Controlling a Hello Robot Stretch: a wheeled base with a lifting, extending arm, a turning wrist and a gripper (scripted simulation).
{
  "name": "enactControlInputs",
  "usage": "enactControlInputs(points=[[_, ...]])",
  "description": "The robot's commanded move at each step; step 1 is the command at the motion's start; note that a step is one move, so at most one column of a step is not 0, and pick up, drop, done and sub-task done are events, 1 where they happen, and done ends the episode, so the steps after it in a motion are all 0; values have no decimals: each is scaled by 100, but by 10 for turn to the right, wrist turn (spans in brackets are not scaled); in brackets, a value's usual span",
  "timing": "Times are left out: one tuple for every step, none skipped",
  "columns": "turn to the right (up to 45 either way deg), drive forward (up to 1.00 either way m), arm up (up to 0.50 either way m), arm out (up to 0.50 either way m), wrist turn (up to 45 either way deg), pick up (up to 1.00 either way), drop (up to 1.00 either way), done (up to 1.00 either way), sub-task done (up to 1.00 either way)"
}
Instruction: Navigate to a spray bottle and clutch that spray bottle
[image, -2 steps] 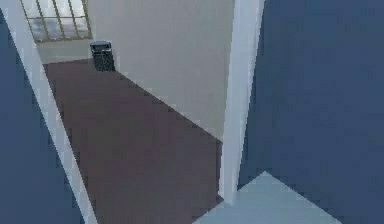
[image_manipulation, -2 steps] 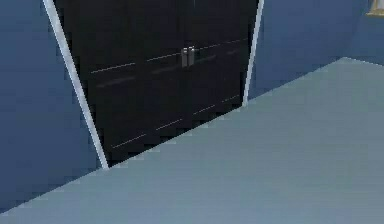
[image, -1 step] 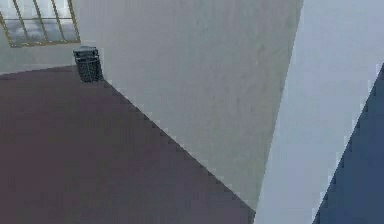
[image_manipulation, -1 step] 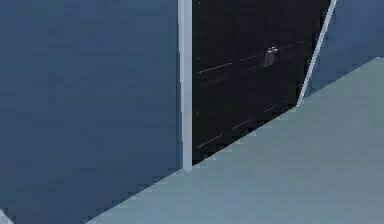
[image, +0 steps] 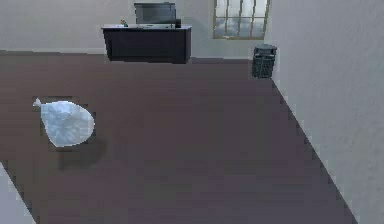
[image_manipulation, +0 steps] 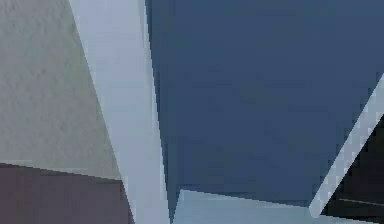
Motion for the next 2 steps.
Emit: enactControlInputs(points=[[-90,0,0,0,0,0,0,0,0],[0,65,0,0,0,0,0,0,0]])
